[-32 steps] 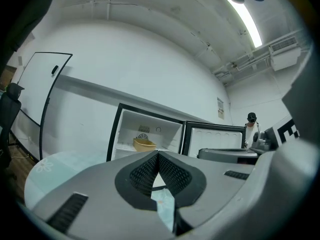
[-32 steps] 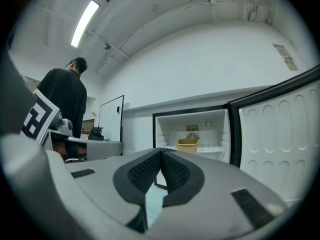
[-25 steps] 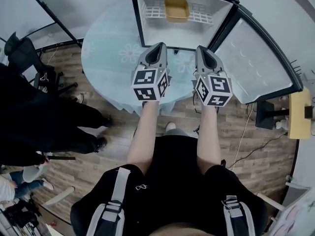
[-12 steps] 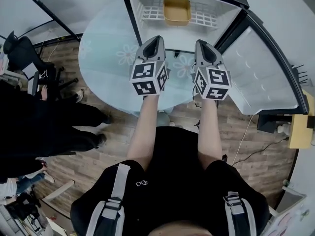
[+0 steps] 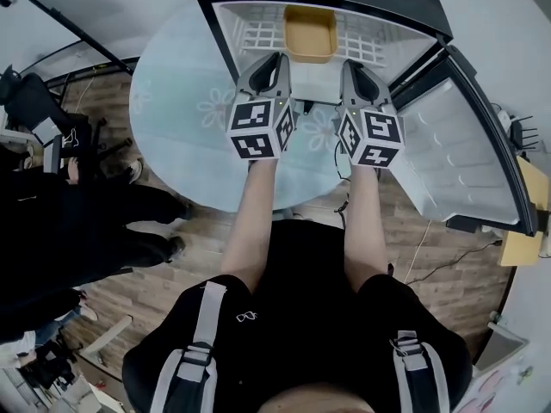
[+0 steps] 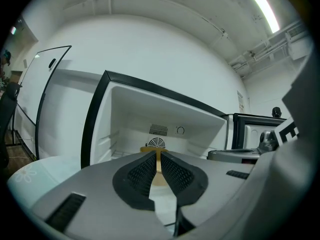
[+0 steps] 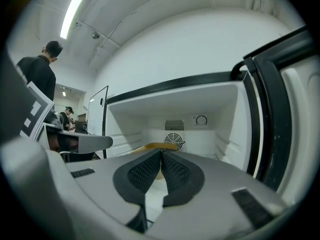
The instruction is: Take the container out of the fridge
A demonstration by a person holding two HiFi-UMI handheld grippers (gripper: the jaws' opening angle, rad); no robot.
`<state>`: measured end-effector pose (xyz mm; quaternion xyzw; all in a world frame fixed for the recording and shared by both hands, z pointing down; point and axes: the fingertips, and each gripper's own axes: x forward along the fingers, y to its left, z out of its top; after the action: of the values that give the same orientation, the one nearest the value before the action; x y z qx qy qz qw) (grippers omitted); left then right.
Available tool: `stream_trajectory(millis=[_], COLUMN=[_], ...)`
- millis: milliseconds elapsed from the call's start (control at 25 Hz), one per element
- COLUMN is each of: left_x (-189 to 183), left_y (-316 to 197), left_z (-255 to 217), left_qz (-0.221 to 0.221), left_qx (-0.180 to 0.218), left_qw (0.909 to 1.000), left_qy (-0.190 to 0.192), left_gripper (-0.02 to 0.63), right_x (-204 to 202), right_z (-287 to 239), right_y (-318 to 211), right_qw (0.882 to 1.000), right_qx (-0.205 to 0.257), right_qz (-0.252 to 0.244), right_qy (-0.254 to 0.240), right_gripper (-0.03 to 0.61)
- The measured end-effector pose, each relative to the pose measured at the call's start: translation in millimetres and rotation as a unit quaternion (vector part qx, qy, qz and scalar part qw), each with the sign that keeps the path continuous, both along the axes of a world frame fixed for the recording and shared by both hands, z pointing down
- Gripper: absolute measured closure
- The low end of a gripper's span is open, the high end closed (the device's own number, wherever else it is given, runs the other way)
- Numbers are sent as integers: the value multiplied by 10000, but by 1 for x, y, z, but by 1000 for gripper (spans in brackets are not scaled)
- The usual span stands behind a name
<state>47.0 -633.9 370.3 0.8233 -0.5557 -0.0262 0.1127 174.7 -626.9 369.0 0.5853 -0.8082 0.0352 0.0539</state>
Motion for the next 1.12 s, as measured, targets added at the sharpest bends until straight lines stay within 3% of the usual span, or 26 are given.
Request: stream_trajectory(millis=[80, 160, 280, 440, 680, 1120], left_x=[-1, -3, -6, -7, 4, 9], left_y=[-11, -21, -35, -50, -67, -61], left_z=[0, 2, 4, 10, 33, 44], left_qz=[-32, -65, -100, -121, 40, 149], left_qx=[8, 11, 28, 29, -252, -492], left_qw=[10000, 10000, 9999, 9999, 9997, 9985], left_qy=[-23, -37, 3, 120, -65, -177], left_gripper=[581, 581, 512, 512, 508, 509], right_x=[1, 1, 0, -1, -4, -4], right_z=[2, 5, 9, 13, 29, 37], right_y=[-12, -23, -37, -56, -73, -62], right_qw=[10000, 9999, 9998, 9994, 9984, 9983], right_qx=[-42, -100, -186, -285, -490, -548], right_qz=[6, 17, 79, 166, 190, 130], right_qy=[-13, -14, 33, 110, 208, 137], right_gripper=[529, 526, 526, 526, 525, 518])
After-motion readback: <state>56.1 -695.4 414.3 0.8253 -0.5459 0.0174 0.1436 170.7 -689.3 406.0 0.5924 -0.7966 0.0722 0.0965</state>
